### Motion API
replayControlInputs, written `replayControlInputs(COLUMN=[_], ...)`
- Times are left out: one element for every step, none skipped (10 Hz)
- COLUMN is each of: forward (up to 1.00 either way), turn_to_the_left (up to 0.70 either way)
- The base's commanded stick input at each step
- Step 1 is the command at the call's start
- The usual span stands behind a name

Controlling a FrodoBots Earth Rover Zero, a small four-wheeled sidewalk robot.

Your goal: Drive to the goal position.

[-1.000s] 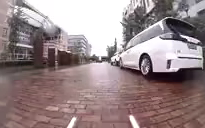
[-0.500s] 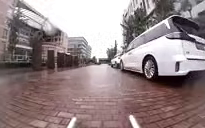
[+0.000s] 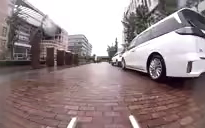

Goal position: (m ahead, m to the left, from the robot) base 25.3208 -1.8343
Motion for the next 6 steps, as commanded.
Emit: replayControlInputs(forward=[0.70,0.70,0.70,0.70,0.70,0.70], turn_to_the_left=[0.00,0.00,0.00,0.00,0.00,0.00])
